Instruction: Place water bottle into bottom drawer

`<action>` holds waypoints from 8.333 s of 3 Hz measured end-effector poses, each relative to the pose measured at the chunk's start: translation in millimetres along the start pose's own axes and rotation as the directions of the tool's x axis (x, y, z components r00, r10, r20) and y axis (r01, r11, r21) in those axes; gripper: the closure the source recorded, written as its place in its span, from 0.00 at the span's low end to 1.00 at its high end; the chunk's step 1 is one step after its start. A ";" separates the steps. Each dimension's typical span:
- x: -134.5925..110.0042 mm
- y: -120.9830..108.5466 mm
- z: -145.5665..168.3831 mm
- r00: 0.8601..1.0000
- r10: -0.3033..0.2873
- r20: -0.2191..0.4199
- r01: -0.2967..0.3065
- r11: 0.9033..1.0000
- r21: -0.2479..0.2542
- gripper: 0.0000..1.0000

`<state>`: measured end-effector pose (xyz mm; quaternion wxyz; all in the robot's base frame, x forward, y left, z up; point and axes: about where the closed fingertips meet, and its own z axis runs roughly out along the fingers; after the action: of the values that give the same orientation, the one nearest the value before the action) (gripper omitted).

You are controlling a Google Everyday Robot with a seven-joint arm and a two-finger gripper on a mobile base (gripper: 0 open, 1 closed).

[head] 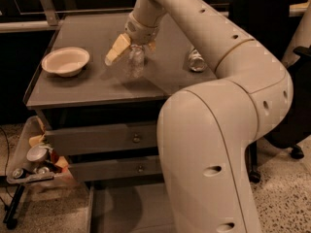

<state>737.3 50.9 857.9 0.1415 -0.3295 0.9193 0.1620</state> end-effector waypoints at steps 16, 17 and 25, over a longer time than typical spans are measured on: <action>186.4 119.5 -61.5 0.961 0.274 -0.028 -0.271 0.960 0.073 1.00; 211.2 138.5 -58.8 0.942 0.336 -0.005 -0.335 0.941 0.042 1.00; 396.9 172.0 172.9 0.752 0.620 -0.224 -0.657 0.735 -0.169 1.00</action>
Offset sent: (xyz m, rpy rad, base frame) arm 0.0040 0.0247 -0.0507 -0.0022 0.1041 -0.0047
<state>356.9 21.9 590.5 -0.0340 -0.0188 0.9581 0.2837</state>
